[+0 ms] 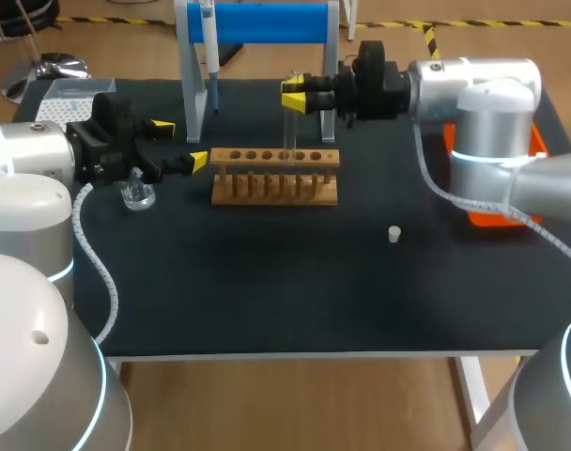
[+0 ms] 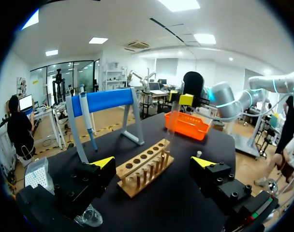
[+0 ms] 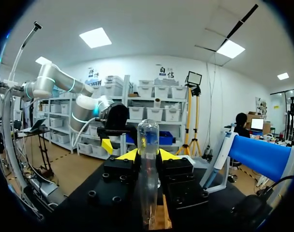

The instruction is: Invert the test tube, pick up the pipette, mount the tip to pipette, aspirate from beaker and dispense into the tube, eject the tip, return the pipette, and cap with the stopper.

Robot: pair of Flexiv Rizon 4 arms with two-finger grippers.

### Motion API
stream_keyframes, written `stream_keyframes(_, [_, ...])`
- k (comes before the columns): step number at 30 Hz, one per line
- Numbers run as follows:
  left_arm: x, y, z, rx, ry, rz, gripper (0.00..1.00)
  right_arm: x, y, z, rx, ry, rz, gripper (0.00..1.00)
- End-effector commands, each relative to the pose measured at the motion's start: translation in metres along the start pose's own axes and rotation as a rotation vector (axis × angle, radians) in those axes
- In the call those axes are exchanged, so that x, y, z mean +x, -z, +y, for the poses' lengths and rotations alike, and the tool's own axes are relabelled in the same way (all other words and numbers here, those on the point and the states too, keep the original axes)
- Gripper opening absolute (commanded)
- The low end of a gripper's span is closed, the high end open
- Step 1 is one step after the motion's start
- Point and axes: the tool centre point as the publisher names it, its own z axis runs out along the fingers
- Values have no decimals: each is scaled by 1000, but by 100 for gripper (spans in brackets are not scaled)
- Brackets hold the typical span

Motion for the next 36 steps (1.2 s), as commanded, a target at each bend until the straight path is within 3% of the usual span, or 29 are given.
stream_keyframes(1, [1, -1, 2, 7, -1, -3, 100, 1, 1, 1, 2, 1, -2, 0])
stream_keyframes(12, [1, -1, 2, 7, -1, -3, 100, 1, 1, 1, 2, 1, -2, 0])
stream_keyframes(24, [1, -1, 2, 7, -1, -3, 100, 21, 32, 6, -93, -438, -90, 0])
stream_keyframes(36, [1, -1, 2, 7, -1, -3, 100, 43, 53, 7, -34, -772, -57, 0])
